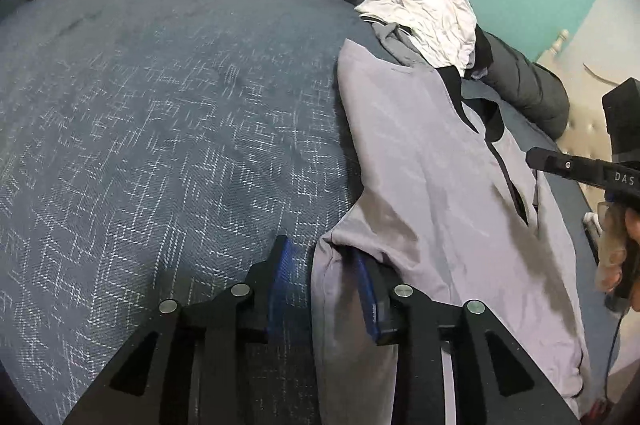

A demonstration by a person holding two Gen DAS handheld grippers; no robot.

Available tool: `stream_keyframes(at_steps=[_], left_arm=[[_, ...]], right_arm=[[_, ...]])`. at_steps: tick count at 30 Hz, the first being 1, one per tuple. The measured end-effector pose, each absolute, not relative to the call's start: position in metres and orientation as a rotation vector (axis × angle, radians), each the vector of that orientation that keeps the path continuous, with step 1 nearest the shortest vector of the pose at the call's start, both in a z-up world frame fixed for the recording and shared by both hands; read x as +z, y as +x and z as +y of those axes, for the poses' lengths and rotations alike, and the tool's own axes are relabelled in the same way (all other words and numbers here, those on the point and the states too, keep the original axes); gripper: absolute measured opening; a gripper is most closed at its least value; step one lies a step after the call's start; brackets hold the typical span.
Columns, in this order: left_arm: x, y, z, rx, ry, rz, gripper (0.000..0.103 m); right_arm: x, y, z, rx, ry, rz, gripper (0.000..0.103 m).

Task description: Fold clothes

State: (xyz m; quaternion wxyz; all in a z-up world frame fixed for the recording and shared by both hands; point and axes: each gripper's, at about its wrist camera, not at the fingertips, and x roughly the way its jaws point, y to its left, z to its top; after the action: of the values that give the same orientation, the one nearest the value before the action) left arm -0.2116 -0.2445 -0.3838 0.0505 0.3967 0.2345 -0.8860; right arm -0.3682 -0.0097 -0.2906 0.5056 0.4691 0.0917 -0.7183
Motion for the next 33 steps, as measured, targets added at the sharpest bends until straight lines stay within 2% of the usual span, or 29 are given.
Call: stream_keyframes(at_steps=[2, 4, 8, 12, 21, 23, 26, 31, 33], left_arm=[[-0.384, -0.209, -0.249, -2.706, 1.192, 0.761, 0.029], [-0.385, -0.205, -0.254, -2.712, 1.174, 0.814, 0.015], [-0.386, -0.195, -0.263, -2.688, 1.122, 0.948, 0.004], [-0.394, -0.186, -0.276, -2.631, 1.077, 1.147, 0.004], [-0.377, -0.177, -0.284, -2.584, 1.03, 1.149, 0.012], [-0.371, -0.178, -0.285, -2.62, 1.0, 1.17, 0.018], [-0.365, -0.193, -0.27, -2.725, 1.036, 1.146, 0.02], [-0.367, -0.208, -0.257, -2.732, 1.138, 0.915, 0.02], [-0.371, -0.21, -0.258, -2.703, 1.157, 0.857, 0.014]], right_arm=[[-0.29, -0.368, -0.008, -1.734, 1.132, 0.22, 0.002], [-0.289, -0.368, -0.006, -1.735, 1.131, 0.218, 0.002], [-0.289, -0.366, -0.008, -1.726, 1.132, 0.214, 0.002], [-0.291, -0.364, -0.011, -1.716, 1.134, 0.22, 0.002], [-0.292, -0.363, -0.001, -1.721, 1.14, 0.219, 0.002], [-0.293, -0.364, 0.002, -1.726, 1.145, 0.213, 0.002], [-0.297, -0.362, 0.007, -1.728, 1.158, 0.205, 0.002], [-0.302, -0.359, 0.011, -1.723, 1.17, 0.203, 0.002], [-0.304, -0.359, 0.012, -1.724, 1.174, 0.201, 0.002]])
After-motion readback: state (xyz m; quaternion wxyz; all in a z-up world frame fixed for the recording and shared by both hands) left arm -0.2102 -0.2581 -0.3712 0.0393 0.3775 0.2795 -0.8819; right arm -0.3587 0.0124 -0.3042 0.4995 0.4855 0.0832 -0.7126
